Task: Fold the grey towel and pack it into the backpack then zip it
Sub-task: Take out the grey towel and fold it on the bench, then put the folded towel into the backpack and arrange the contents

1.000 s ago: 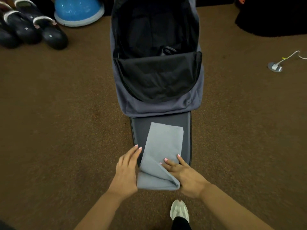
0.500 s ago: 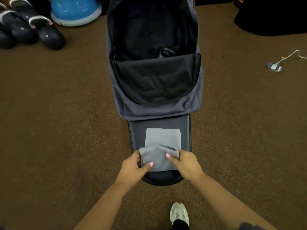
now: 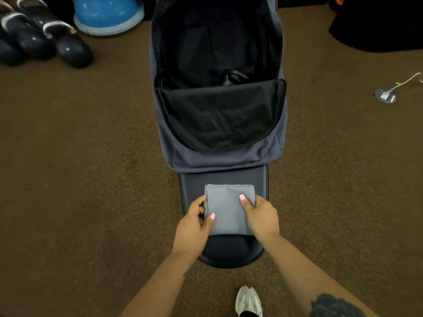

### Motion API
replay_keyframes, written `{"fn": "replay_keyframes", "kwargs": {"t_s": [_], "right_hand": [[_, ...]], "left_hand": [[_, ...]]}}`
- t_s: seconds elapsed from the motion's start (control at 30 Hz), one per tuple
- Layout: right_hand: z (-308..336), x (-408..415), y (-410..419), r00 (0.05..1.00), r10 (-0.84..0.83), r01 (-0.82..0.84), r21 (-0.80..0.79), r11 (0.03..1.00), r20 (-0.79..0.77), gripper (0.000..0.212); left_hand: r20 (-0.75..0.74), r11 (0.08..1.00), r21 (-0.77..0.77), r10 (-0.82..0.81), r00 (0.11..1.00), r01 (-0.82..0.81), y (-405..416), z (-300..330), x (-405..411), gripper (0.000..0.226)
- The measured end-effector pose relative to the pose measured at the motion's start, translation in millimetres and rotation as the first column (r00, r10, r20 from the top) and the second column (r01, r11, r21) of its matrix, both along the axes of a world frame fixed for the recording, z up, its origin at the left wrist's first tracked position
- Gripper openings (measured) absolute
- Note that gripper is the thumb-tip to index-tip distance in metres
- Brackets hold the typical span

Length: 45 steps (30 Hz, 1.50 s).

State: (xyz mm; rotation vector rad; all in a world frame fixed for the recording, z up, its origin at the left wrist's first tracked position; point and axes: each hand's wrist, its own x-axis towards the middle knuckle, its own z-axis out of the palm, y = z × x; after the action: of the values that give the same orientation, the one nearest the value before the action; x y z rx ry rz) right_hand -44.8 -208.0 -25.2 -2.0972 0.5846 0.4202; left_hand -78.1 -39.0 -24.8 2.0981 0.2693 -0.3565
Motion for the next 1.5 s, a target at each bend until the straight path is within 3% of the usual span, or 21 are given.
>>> {"fn": "replay_keyframes", "kwargs": {"t_s": [0.13,0.33,0.5,0.6,0.67,0.73,0.8,0.9,0.97,1.03,1.17,1.23,1.33,1.4,1.5], "right_hand": [[2.9,3.5,3.8,0.997,-0.072,0.072,-0.054,0.996,0.007,0.035],[-2.8,1.3,4.1,0.997,-0.071,0.075,-0.183,0.980,0.027,0.037],[-1.1,1.6,4.6,0.995,-0.104,0.101,-0.184,0.978,-0.006,0.029],[1.8,-3.0,1.9,0.991,-0.116,0.128,-0.185,0.974,0.071,0.031],[-2.9,-8.6,-1.8,0.968,0.013,0.074,-0.335,0.939,0.251,0.034],[-9.9,-12.7,-3.5,0.893,0.262,-0.040,-0.517,0.855,0.366,0.032],[-16.5,-14.7,-4.0,0.813,0.460,-0.198,-0.575,0.794,0.356,0.038],[-28.4,-17.3,-8.4,0.733,0.636,-0.395,-0.610,0.687,0.243,0.052],[-38.8,-18.4,-15.9,0.702,0.697,-0.481,-0.624,0.616,0.147,0.058],[-42.1,-17.7,-22.3,0.693,0.716,-0.550,-0.581,0.600,0.084,0.061],[-26.2,-11.6,-23.0,0.697,0.717,-0.635,-0.479,0.606,-0.015,0.065],[-17.2,-6.3,-21.7,0.703,0.711,-0.612,-0.499,0.613,0.011,0.070],[-3.8,12.0,-19.0,0.734,0.676,-0.551,-0.525,0.649,0.065,0.058],[2.3,26.7,-15.8,0.749,0.662,-0.560,-0.499,0.662,0.037,0.058],[6.9,43.8,-12.4,0.748,0.663,-0.592,-0.488,0.642,-0.036,0.064]], "left_hand": [[0.052,0.993,0.117,-0.003,0.999,-0.003,-5.9,1.2,4.4,0.051],[0.060,0.984,0.176,0.025,0.998,-0.035,-12.3,-1.0,8.0,0.048],[0.119,0.980,0.182,0.061,0.991,-0.083,-16.2,-0.7,7.7,0.047],[0.246,0.954,0.242,0.114,0.963,-0.175,-17.1,-1.5,7.1,0.038],[0.427,0.945,0.273,0.047,0.903,-0.178,-20.9,-1.8,6.2,0.027],[0.510,0.941,0.335,-0.134,0.850,-0.053,-28.9,-3.0,5.8,0.024],[0.464,0.890,0.437,-0.351,0.813,0.135,-37.9,-9.2,7.2,0.033],[0.251,0.699,0.645,-0.575,0.779,0.309,-40.7,-23.4,12.3,0.048],[0.110,0.584,0.716,-0.635,0.765,0.382,-35.5,-29.9,14.4,0.057],[0.033,0.557,0.703,-0.648,0.761,0.443,-29.5,-36.3,15.6,0.062],[-0.081,0.556,0.661,-0.614,0.785,0.504,-29.3,-28.6,18.7,0.069],[-0.113,0.656,0.590,-0.510,0.853,0.471,-30.9,-19.6,19.8,0.076],[0.006,0.848,0.508,-0.182,0.983,0.153,-28.2,-5.6,16.7,0.079],[0.081,0.876,0.478,0.028,0.996,-0.064,-26.1,0.6,15.0,0.070],[-0.021,0.888,0.439,0.161,0.987,-0.135,-28.0,5.4,19.4,0.065]]}}
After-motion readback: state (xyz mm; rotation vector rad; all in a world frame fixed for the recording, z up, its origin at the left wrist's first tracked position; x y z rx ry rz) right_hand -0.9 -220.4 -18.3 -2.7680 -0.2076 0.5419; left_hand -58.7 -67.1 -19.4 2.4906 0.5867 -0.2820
